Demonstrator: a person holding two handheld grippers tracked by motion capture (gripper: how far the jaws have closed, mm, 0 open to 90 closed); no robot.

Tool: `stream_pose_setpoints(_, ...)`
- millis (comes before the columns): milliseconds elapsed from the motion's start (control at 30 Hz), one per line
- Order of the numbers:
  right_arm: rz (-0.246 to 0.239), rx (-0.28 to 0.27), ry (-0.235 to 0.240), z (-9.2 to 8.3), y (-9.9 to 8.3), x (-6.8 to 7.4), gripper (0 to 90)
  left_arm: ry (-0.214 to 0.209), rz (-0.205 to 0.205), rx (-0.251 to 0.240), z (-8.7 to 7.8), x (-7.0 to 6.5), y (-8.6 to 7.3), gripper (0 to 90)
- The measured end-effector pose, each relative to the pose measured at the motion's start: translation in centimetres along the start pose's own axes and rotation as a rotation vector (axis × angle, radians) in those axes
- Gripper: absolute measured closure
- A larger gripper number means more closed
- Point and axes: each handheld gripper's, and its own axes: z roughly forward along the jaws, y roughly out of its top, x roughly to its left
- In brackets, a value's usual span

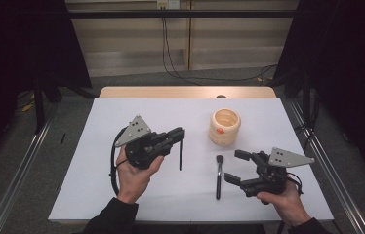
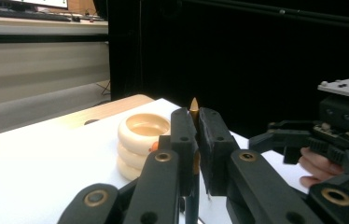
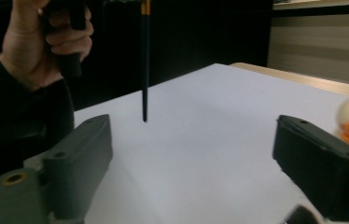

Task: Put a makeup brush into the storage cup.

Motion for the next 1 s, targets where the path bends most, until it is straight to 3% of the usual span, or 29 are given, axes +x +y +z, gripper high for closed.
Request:
stream_pose_setpoints(67, 0.005, -0.005, 0.039, 1.1, 0.5, 0.2, 18.8, -0.018, -0.01, 0.008, 0.4, -0.4, -0.2, 85.3)
stream_pose_setpoints(200, 0.007, -0.004, 0.095, 2.7, 1.1, 0.3, 24.1, -0.011, -0.011, 0.01, 0.5, -0.7, -0.2, 85.3)
stream_pose_setpoints(367, -0.011, -0.003, 0.129, 4.2, 1.8, 0.4, 34.6, -0.017, -0.004, 0.02, 0.7, -1.0, -0.4, 85.3)
stream_pose_setpoints(667, -0.07, 0.017, 0.173, 6.5, 3.6, 0.7, 46.0, -0.032, 0.009, 0.016, 1.1, -1.9, -0.4, 85.3)
stream_pose_setpoints(900, -0.071, 0.034, 0.201, 7.7, 3.7, 1.2, 56.8, -0.056, 0.024, 0.018, 1.3, -2.2, -0.5, 85.3)
stream_pose_setpoints(933, -0.069, 0.044, 0.198, 7.8, 3.7, 1.2, 59.1, -0.038, 0.023, 0.019, 1.3, -2.3, -0.5, 85.3)
stream_pose_setpoints(1000, -0.059, 0.042, 0.203, 7.8, 3.6, 1.2, 61.6, -0.044, 0.015, 0.014, 1.3, -2.3, -0.4, 85.3)
